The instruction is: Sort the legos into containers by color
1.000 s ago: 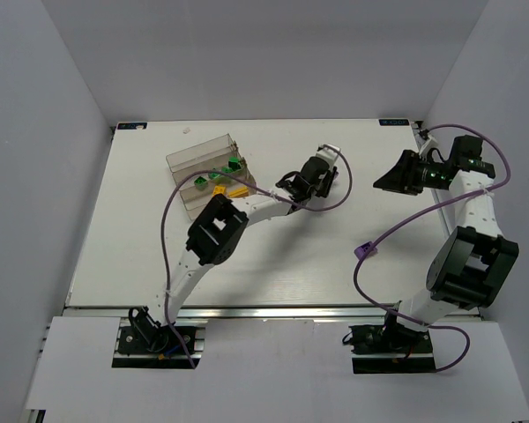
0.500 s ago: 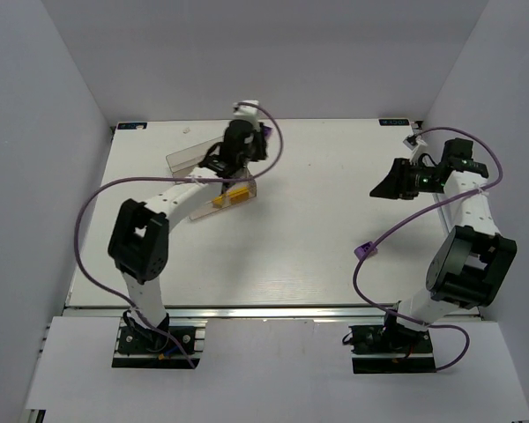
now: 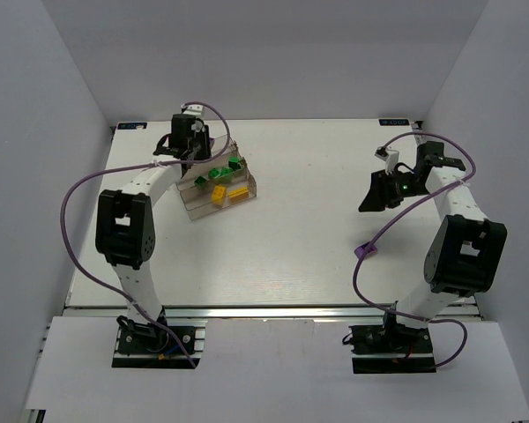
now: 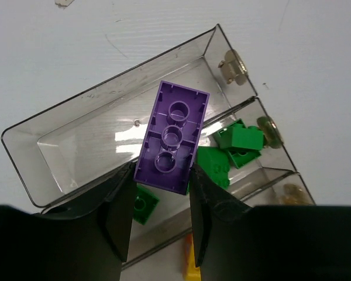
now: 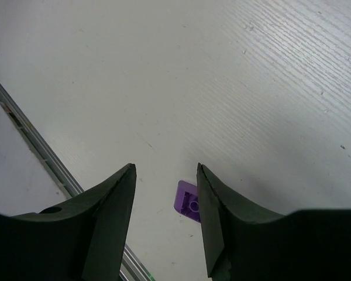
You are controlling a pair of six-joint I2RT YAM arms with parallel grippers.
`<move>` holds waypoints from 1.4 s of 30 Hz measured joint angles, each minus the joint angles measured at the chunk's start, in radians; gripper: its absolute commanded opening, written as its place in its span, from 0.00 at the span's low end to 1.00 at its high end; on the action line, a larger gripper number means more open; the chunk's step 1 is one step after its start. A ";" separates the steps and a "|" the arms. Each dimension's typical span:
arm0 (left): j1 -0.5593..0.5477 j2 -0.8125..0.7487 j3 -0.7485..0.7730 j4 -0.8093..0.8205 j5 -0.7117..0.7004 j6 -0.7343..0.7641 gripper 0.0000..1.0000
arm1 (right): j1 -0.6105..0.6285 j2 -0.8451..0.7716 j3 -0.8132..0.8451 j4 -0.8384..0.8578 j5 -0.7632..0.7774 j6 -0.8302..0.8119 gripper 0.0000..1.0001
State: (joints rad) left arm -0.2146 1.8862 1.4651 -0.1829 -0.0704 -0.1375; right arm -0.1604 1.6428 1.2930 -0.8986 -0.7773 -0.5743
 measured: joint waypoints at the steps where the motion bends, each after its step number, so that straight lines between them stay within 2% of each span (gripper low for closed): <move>1: 0.011 0.023 0.016 -0.005 0.010 0.009 0.07 | 0.004 0.000 0.000 -0.002 0.004 -0.003 0.52; 6: 0.057 0.120 0.078 -0.027 0.038 0.035 0.17 | 0.015 0.000 0.000 -0.015 0.019 -0.013 0.52; 7: 0.064 0.136 0.089 -0.032 0.041 0.037 0.25 | 0.018 0.000 0.000 -0.018 0.022 -0.014 0.53; 8: 0.071 0.152 0.100 -0.035 0.043 0.037 0.28 | 0.019 0.000 0.000 -0.019 0.026 -0.018 0.53; 10: 0.083 0.177 0.114 -0.037 0.049 0.037 0.39 | 0.021 0.000 0.000 -0.022 0.035 -0.027 0.58; 11: 0.087 0.186 0.121 -0.042 0.051 0.036 0.49 | 0.023 0.000 0.000 -0.024 0.041 -0.035 0.59; 15: 0.099 0.209 0.135 -0.050 0.053 0.031 0.64 | 0.027 0.000 0.003 -0.042 0.048 -0.073 0.68; 17: 0.100 0.210 0.137 -0.052 0.054 0.024 0.66 | 0.028 0.004 0.012 -0.068 0.040 -0.122 0.71; 18: 0.099 0.210 0.139 -0.053 0.055 0.020 0.70 | 0.028 0.008 0.021 -0.086 0.034 -0.163 0.75; 20: 0.099 0.209 0.142 -0.051 0.058 0.013 0.71 | 0.028 0.021 0.042 -0.132 0.013 -0.253 0.89; 23: 0.099 0.200 0.142 -0.053 0.072 -0.003 0.71 | 0.030 0.048 0.076 -0.223 -0.009 -0.468 0.89; 26: 0.099 0.174 0.142 -0.065 0.080 -0.030 0.66 | 0.030 0.064 0.085 -0.294 -0.002 -0.752 0.89; 28: 0.099 0.133 0.140 -0.084 0.090 -0.058 0.56 | 0.030 0.059 0.059 -0.307 0.026 -0.943 0.89; 30: 0.099 0.068 0.128 -0.101 0.125 -0.087 0.56 | 0.030 0.049 -0.001 -0.299 0.074 -1.102 0.89; 35: 0.092 -0.199 0.022 -0.116 0.227 -0.142 0.75 | 0.030 0.051 -0.106 -0.280 0.174 -1.298 0.89; 38: 0.081 -0.406 -0.127 -0.091 0.282 -0.186 0.82 | 0.033 0.062 -0.104 -0.270 0.192 -1.344 0.89; 42: 0.078 -0.673 -0.343 -0.094 0.312 -0.230 0.85 | 0.051 0.077 -0.119 -0.229 0.229 -1.371 0.89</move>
State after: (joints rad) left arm -0.1364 1.2133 1.1221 -0.2768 0.2413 -0.3672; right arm -0.1097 1.7203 1.1736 -1.1271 -0.5484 -1.9457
